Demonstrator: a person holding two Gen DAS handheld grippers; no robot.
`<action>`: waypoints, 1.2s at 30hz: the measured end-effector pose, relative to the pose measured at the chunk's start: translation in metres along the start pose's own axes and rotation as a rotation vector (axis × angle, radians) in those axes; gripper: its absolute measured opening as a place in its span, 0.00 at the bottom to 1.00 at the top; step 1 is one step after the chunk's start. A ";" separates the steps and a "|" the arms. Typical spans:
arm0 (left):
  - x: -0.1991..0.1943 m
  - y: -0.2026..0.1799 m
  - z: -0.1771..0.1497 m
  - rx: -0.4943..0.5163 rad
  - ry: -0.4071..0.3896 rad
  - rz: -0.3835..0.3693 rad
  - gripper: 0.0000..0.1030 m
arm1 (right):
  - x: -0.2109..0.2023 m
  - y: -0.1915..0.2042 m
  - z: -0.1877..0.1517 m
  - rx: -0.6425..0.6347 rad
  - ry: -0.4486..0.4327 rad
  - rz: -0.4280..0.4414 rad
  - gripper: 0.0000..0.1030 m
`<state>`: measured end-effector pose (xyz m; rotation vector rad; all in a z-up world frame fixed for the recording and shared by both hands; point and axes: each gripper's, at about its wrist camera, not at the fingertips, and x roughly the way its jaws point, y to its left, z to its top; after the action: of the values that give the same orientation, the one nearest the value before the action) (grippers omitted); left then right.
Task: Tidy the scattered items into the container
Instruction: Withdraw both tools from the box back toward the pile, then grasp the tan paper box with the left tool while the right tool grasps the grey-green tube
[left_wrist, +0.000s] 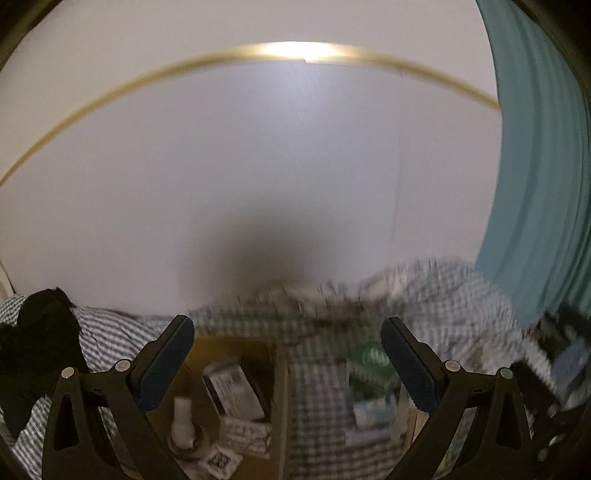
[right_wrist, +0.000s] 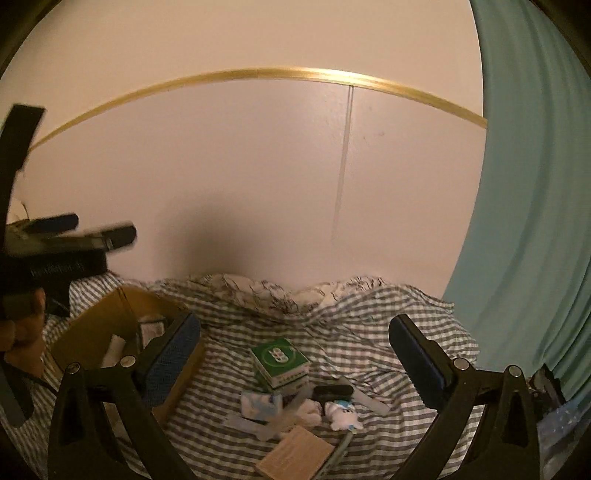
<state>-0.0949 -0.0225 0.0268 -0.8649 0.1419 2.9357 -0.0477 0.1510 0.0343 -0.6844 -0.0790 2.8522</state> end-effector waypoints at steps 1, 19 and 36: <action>0.008 -0.005 -0.005 0.023 0.024 0.003 1.00 | 0.003 -0.002 -0.003 -0.006 0.010 -0.004 1.00; 0.084 -0.091 -0.117 0.187 0.211 -0.149 1.00 | 0.059 -0.066 -0.110 0.074 0.252 -0.055 1.00; 0.096 -0.146 -0.185 0.251 0.409 -0.356 1.00 | 0.092 -0.096 -0.181 0.109 0.446 -0.065 0.82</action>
<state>-0.0619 0.1065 -0.1899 -1.2811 0.3326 2.3255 -0.0278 0.2654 -0.1578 -1.2430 0.1195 2.5499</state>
